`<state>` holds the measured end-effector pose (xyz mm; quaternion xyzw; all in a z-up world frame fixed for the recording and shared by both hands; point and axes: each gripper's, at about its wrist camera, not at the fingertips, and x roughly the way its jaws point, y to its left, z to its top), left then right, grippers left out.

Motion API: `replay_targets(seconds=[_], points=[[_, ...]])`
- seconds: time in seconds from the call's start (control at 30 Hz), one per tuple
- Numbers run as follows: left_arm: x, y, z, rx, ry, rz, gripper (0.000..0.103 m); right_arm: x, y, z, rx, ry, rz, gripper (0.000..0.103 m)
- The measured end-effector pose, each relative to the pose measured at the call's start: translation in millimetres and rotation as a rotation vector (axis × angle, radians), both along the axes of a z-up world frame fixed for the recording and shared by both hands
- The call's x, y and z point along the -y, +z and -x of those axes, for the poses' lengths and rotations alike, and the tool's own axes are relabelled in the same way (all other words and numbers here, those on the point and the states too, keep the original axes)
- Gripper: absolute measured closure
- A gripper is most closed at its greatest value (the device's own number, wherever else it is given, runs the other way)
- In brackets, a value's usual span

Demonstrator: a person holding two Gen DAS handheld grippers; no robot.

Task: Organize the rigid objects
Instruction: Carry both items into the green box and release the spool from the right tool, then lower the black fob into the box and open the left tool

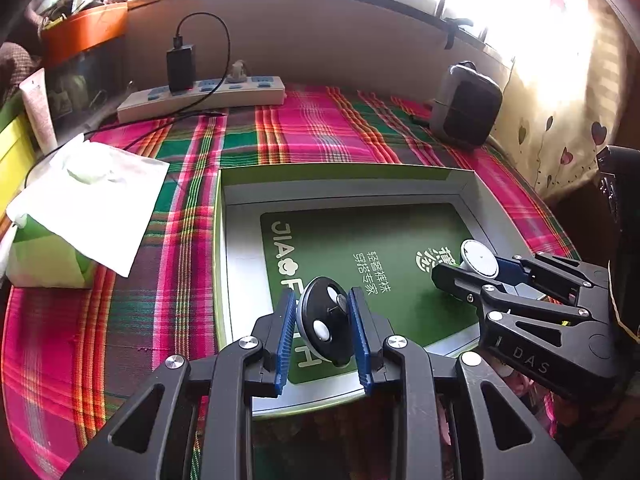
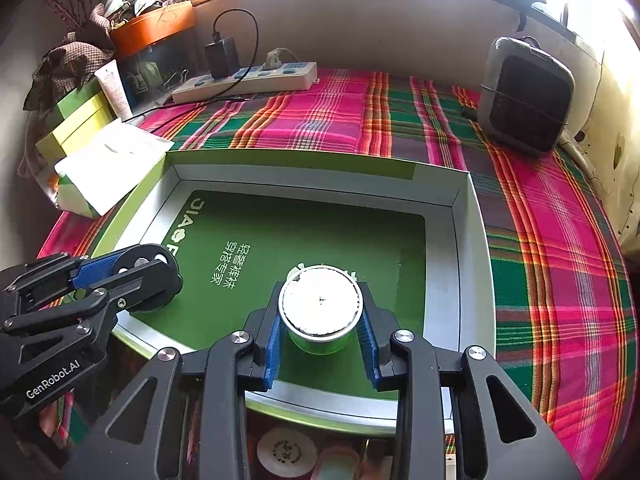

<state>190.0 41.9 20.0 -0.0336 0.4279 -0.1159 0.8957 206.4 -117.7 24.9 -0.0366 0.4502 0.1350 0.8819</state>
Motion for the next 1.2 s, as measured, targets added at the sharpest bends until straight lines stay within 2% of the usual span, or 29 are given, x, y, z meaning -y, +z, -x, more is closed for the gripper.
replay_targets(seconds=[0.6, 0.73, 1.2], points=[[2, 1, 2, -0.012, 0.017, -0.016, 0.074, 5, -1, 0, -0.001, -0.029, -0.009, 0.068], [4, 5, 7, 0.007, 0.026, -0.031, 0.068, 8, 3, 4, 0.012, -0.037, -0.020, 0.064], [5, 30, 41, 0.068, 0.024, -0.024, 0.067, 16, 28, 38, 0.085, -0.061, -0.056, 0.061]])
